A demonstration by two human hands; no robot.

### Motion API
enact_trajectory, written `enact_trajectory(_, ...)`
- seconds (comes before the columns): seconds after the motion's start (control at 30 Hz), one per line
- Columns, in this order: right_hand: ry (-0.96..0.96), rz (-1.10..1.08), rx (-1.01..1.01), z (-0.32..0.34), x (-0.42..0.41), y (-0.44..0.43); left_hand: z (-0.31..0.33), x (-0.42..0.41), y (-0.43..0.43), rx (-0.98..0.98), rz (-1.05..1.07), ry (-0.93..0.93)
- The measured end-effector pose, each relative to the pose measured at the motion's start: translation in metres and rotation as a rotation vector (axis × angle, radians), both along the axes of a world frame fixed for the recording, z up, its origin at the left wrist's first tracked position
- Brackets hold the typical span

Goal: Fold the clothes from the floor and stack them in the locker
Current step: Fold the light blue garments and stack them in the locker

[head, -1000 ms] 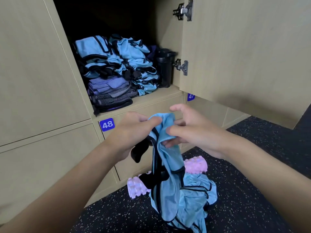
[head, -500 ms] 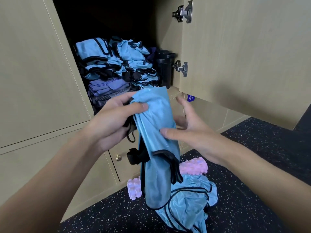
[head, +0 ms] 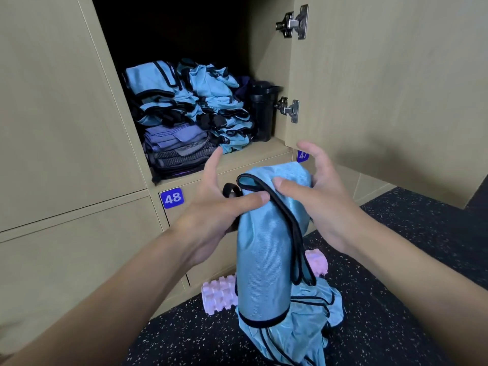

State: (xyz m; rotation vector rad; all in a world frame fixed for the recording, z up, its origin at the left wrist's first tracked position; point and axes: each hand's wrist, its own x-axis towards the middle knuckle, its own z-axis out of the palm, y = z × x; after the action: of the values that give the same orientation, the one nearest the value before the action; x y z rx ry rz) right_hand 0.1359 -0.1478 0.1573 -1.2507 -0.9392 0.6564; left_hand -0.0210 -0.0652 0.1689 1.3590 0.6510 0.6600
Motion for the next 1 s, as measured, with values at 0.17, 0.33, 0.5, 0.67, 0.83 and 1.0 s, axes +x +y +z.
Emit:
enact_trajectory(0.17,-0.085,0.158,-0.09,-0.003,-0.004,-0.004,0.004,0.002,0.002,0.052,0.194,-0.107)
enact_trajectory(0.33,-0.238,0.023,-0.146,-0.003,-0.008,-0.002,0.006,0.003,0.003,0.027,0.249,-0.122)
enact_trajectory(0.5,-0.204,0.056,-0.139,0.011,-0.008,-0.009,0.006,-0.002,0.015,0.299,0.067,0.115)
enact_trajectory(0.67,-0.149,0.07,-0.125,0.02,-0.003,-0.017,-0.001,-0.007,0.018,0.396,-0.09,0.188)
enact_trajectory(0.83,-0.051,0.095,-0.069,0.026,0.0,-0.021,0.005,-0.006,0.01,0.456,-0.088,0.036)
enact_trajectory(1.0,0.007,0.158,-0.026,0.024,0.003,-0.021,0.008,-0.001,0.003,0.285,0.036,-0.089)
